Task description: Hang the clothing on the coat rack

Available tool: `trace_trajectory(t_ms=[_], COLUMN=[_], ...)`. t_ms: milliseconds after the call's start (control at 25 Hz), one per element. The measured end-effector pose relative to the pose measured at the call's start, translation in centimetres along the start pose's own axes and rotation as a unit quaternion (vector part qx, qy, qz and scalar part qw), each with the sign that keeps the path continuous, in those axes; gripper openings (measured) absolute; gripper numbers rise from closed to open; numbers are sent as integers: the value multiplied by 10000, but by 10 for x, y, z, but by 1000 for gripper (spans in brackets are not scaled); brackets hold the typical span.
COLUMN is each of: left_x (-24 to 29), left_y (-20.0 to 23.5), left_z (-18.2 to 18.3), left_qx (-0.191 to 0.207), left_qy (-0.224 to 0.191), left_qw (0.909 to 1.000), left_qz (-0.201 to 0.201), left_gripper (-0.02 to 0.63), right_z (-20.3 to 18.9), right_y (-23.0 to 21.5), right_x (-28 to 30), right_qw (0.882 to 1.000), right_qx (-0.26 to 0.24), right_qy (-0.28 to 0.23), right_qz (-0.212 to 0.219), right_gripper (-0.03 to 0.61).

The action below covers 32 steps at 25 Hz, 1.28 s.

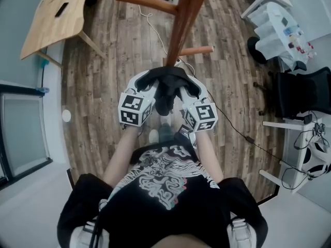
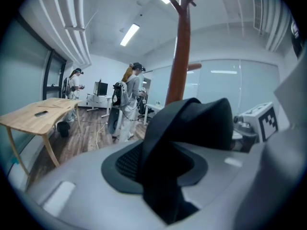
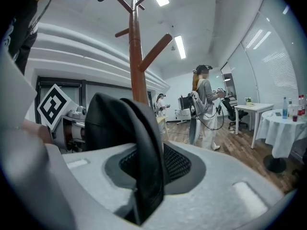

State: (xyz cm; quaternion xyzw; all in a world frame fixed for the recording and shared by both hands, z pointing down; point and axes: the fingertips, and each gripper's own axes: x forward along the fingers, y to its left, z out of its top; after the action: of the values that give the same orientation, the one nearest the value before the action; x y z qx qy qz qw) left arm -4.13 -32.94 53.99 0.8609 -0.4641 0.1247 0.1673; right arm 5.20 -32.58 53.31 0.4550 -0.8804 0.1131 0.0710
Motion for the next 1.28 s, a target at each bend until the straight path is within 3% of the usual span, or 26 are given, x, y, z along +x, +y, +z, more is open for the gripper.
trace_trajectory(t_ms=[200, 480, 720, 1280], left_x=[1, 1, -5, -28], left_y=[-10, -18, -16, -37], left_z=[4, 0, -1, 0], left_qx=[-179, -99, 5, 134], left_qy=[-144, 7, 91, -140], left_qw=[9997, 9999, 9998, 9990], left_qz=[47, -82, -170, -393], left_gripper=[115, 115, 152, 184], right_z=[3, 0, -2, -4], right_y=[2, 6, 10, 25], right_x=[-3, -5, -7, -31], right_qw=[10000, 10000, 9999, 9998], right_qx=[7, -1, -58, -37], right_qy=[-8, 73, 155, 146], right_qz=[15, 10, -28, -95], right_gripper=[95, 95, 97, 121])
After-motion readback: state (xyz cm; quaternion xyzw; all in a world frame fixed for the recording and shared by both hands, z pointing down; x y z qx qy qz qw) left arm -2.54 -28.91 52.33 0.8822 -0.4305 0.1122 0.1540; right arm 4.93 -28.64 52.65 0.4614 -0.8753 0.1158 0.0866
